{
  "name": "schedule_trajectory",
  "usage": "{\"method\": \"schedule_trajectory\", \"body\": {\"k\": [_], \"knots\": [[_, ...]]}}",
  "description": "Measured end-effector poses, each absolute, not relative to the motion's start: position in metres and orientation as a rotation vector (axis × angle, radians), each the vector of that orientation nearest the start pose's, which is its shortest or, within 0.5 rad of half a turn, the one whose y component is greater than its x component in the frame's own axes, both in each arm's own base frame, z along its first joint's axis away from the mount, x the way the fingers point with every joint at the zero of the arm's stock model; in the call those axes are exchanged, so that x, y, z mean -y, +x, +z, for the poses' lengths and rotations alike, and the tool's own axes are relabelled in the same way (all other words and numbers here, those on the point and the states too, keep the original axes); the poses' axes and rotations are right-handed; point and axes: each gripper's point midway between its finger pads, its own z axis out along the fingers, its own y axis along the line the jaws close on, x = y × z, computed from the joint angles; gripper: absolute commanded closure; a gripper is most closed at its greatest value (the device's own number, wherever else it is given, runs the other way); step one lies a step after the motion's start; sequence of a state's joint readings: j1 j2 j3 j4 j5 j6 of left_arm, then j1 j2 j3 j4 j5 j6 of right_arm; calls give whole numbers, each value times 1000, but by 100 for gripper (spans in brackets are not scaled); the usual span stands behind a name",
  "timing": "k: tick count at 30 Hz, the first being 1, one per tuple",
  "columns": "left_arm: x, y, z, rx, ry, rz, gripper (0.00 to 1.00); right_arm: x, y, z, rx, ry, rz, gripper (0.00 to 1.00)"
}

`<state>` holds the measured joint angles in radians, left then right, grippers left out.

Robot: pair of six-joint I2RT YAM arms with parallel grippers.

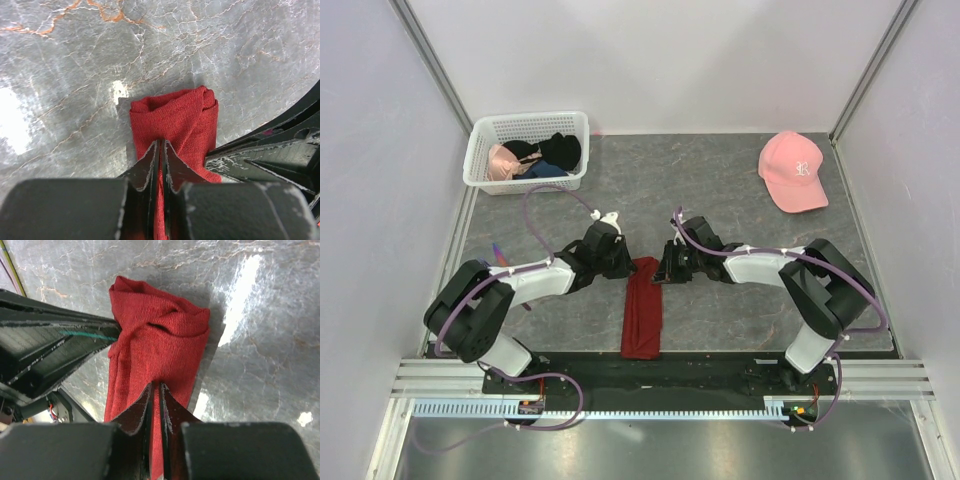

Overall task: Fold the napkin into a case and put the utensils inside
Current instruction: Stuff the 2/3-rectangle-folded napkin into the folded napkin.

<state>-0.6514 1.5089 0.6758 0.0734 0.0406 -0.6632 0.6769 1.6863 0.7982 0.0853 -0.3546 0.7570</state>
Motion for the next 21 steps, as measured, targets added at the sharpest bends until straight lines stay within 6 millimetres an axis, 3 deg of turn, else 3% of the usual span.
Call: {"method": "schedule_trajectory", "body": {"k": [8, 12, 13, 17, 21], "knots": [[253, 271, 32, -2434, 17, -711, 92, -323, 258, 26, -2614, -82, 1046, 87], [253, 271, 33, -2426, 17, -713, 76, -326, 261, 26, -2617, -93, 1044, 87], [252, 271, 36, -2421, 16, -715, 68, -325, 261, 25, -2621, -100, 1035, 87], [249, 266, 58, -2391, 21, -731, 64, -320, 261, 27, -2628, -136, 986, 82], [254, 257, 83, -2355, 54, -813, 74, -312, 255, 38, -2631, -165, 954, 73]]}}
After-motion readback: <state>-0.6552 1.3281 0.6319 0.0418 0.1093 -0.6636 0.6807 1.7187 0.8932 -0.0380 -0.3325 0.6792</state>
